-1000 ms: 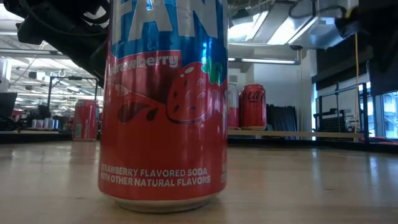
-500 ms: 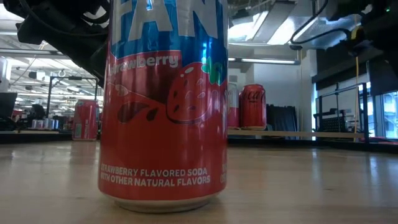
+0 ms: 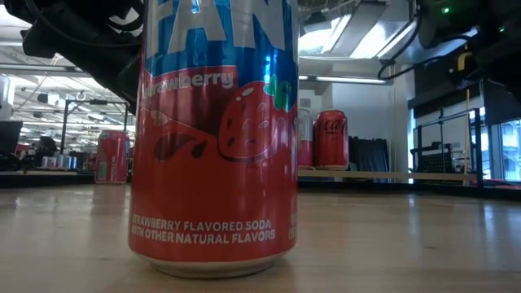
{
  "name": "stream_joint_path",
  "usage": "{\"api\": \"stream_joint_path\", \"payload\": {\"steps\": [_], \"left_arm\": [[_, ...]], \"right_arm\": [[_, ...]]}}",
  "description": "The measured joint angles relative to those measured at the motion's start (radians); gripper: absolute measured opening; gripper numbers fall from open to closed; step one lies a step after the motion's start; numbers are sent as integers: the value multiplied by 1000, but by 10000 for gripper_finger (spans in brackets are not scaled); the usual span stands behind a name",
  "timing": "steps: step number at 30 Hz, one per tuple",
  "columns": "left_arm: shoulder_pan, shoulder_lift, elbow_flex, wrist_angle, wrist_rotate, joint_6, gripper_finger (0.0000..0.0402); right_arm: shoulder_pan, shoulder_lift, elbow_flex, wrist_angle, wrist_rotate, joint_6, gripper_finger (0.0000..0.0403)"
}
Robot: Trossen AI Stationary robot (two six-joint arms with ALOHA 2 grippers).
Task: Place canned beverage on shelf
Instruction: Put the top blue soda can on the shelf
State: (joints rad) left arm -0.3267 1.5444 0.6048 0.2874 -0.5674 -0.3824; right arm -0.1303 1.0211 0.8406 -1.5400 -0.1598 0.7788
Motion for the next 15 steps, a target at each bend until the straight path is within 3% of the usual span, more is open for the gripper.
{"api": "stream_joint_path", "payload": {"steps": [15], "left_arm": [[0, 0, 0, 0, 0, 0, 361]], "right_arm": [[0, 156, 0, -28, -50, 24, 330]]}}
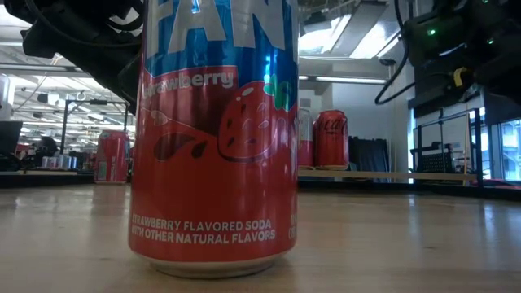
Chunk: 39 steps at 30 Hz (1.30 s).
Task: Place canned beverage on shelf
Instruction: Put the top blue soda can on the shelf
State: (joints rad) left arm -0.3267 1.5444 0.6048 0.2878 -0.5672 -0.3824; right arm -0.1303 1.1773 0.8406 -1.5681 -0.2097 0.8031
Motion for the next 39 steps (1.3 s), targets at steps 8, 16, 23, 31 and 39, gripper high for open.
{"api": "stream_joint_path", "payload": {"steps": [8, 16, 23, 31, 39], "left_arm": [[0, 0, 0, 0, 0, 0, 361], [0, 0, 0, 5, 0, 0, 361], [0, 0, 0, 5, 0, 0, 361], [0, 0, 0, 5, 0, 0, 361], [-1, 0, 0, 5, 1, 0, 361]], "right_arm": [[0, 12, 1, -9, 14, -51, 223], [-1, 13, 82, 6, 42, -181, 203], [-1, 47, 321, -2, 219, -291, 203], [-124, 222, 611, -1, 421, -571, 203], [-346, 405, 797, -2, 463, -851, 203]]}}
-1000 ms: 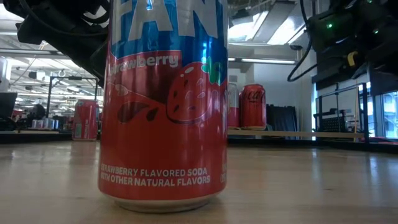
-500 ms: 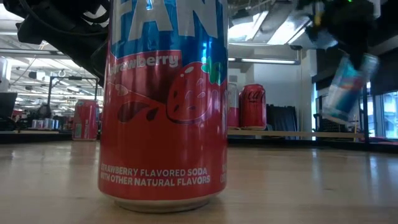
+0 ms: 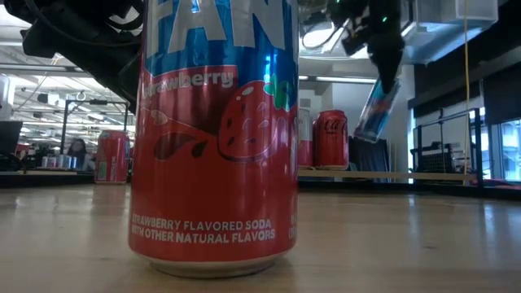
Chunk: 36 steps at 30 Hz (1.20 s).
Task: Place canned beverage on shelf
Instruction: Put the top blue soda can on the shelf
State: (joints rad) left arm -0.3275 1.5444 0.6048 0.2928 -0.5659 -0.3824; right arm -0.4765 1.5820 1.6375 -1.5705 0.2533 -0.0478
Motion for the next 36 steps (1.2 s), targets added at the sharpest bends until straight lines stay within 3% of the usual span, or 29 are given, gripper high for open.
{"api": "stream_joint_path", "payload": {"steps": [10, 36], "left_arm": [[0, 0, 0, 0, 1, 3, 361], [0, 0, 0, 0, 2, 18, 361]], "right_arm": [[-133, 164, 45, 0, 32, -190, 203], [-133, 227, 44, 84, -3, -253, 203]]}}
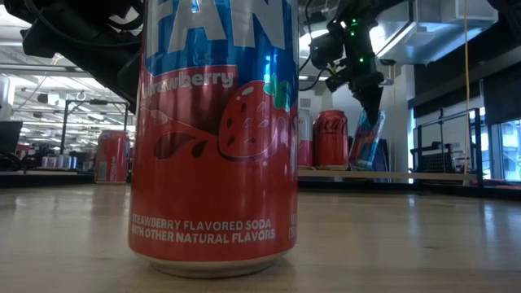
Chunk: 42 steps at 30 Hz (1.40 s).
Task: Place canned beverage on shelf
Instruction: Put the top blue soda can on the shelf, then put the blue soda can on the shelf aligned with the other blue soda can
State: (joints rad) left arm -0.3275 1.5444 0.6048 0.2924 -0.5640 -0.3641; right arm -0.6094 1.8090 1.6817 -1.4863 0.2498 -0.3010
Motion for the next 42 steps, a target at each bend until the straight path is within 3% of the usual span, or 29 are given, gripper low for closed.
{"api": "stream_joint_path", "payload": {"steps": [4, 11, 16, 26, 35, 39, 42], "left_arm": [[0, 0, 0, 0, 0, 0, 361], [0, 0, 0, 0, 0, 0, 361], [0, 0, 0, 0, 0, 0, 361], [0, 0, 0, 0, 0, 1, 361], [0, 0, 0, 0, 0, 0, 361], [0, 0, 0, 0, 0, 0, 361], [0, 0, 0, 0, 0, 0, 361]], "right_arm": [[0, 6, -2, 3, 9, -3, 209], [1, 8, -2, 51, 20, -17, 305], [1, 8, -2, 56, 20, -19, 341], [1, 5, 20, 33, 73, -20, 348], [52, 0, 138, -14, 84, 16, 348], [121, -14, 183, -86, 56, 146, 348], [201, -71, 152, -83, -25, 220, 348]]}}
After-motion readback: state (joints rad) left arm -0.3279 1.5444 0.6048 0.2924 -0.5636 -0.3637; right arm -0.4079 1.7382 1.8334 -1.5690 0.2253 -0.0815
